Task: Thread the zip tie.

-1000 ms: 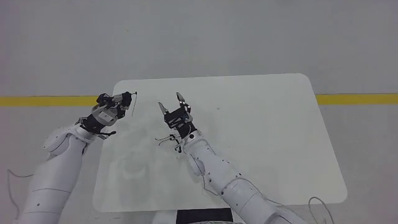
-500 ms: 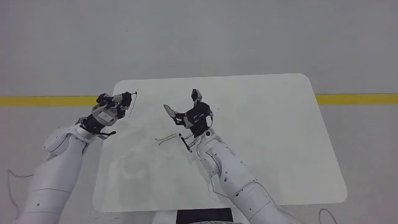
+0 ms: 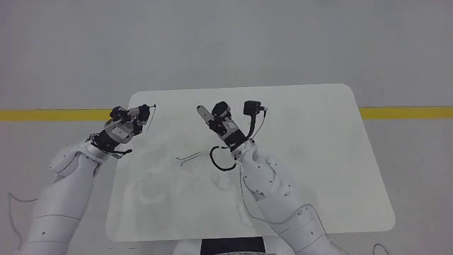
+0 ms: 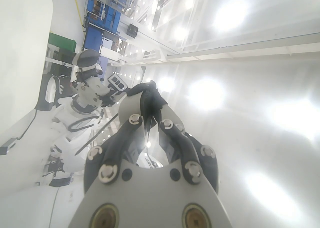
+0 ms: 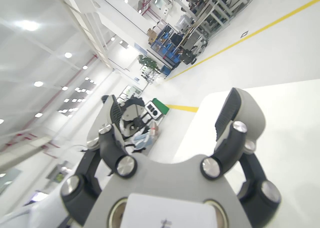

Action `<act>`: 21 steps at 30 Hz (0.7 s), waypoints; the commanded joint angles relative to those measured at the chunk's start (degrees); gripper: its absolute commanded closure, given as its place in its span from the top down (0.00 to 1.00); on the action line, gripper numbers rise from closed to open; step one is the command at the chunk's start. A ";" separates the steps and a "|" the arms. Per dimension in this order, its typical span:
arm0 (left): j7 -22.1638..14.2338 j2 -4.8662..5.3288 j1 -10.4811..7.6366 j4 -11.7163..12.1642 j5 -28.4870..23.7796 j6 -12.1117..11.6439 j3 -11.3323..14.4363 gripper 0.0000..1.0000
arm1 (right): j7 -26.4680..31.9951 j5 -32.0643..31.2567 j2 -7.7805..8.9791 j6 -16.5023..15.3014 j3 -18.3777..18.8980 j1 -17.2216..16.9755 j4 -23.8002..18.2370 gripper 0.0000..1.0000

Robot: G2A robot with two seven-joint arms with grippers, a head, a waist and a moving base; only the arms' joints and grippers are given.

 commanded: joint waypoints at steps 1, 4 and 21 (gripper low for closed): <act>0.00 0.00 0.00 0.00 0.00 0.00 0.00 0.00 | -0.59 -2.46 -0.04 -0.04 0.02 0.01 0.17 1.00; 0.00 0.00 0.00 0.00 0.00 0.00 0.00 0.00 | -0.59 -2.46 -0.04 -0.04 0.02 0.01 0.17 1.00; -1.97 -0.06 0.68 3.27 -3.57 1.74 -0.21 0.00 | 6.01 16.39 1.39 -0.04 5.04 -2.30 -4.96 1.00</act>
